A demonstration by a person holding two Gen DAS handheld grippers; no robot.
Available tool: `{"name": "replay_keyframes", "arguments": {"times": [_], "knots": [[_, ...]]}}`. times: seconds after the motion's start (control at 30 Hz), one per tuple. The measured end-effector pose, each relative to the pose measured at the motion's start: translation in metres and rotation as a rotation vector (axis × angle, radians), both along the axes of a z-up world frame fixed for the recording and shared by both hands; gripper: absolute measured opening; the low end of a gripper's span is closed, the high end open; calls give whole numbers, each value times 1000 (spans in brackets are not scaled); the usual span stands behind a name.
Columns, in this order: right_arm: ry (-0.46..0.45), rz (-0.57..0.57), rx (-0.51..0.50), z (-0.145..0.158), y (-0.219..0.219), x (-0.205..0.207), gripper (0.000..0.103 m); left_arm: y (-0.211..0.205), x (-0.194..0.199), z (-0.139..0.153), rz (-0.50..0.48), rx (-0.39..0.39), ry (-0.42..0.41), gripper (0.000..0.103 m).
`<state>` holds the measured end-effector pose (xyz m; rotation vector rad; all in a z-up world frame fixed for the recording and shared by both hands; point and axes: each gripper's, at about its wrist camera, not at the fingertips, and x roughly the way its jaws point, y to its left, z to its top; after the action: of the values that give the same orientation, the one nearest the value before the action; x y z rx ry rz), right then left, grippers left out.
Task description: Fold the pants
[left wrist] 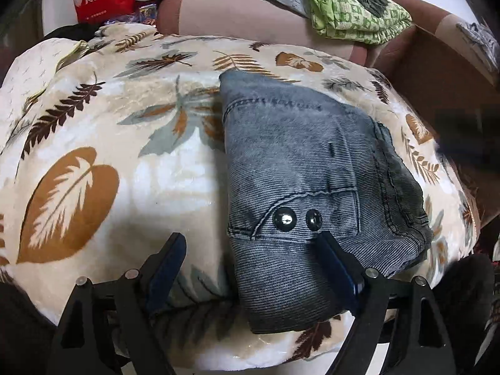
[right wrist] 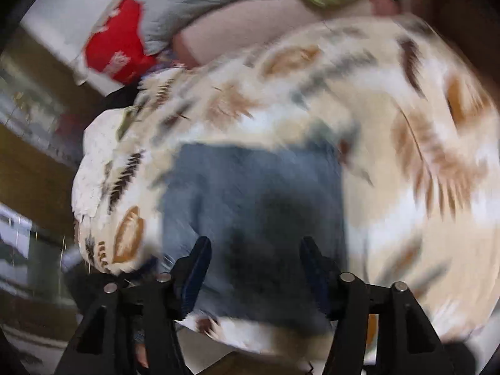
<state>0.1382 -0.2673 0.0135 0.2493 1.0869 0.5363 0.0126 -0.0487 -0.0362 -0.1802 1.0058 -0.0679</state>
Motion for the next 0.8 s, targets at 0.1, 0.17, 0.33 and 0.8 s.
{"name": "replay_keyframes", "arguments": {"times": [0.1, 0.17, 0.33, 0.8], "knots": [[-45, 123, -88, 32, 53, 37, 82, 2, 2, -3, -12, -21, 6, 86], [-43, 234, -164, 36, 107, 66, 84, 6, 3, -1, -17, -31, 3, 86], [78, 352, -322, -1, 196, 119, 84, 6, 3, -1, -36, -16, -13, 87], [-46, 73, -262, 5, 126, 107, 38, 9, 4, -4, -33, -54, -12, 87]]}}
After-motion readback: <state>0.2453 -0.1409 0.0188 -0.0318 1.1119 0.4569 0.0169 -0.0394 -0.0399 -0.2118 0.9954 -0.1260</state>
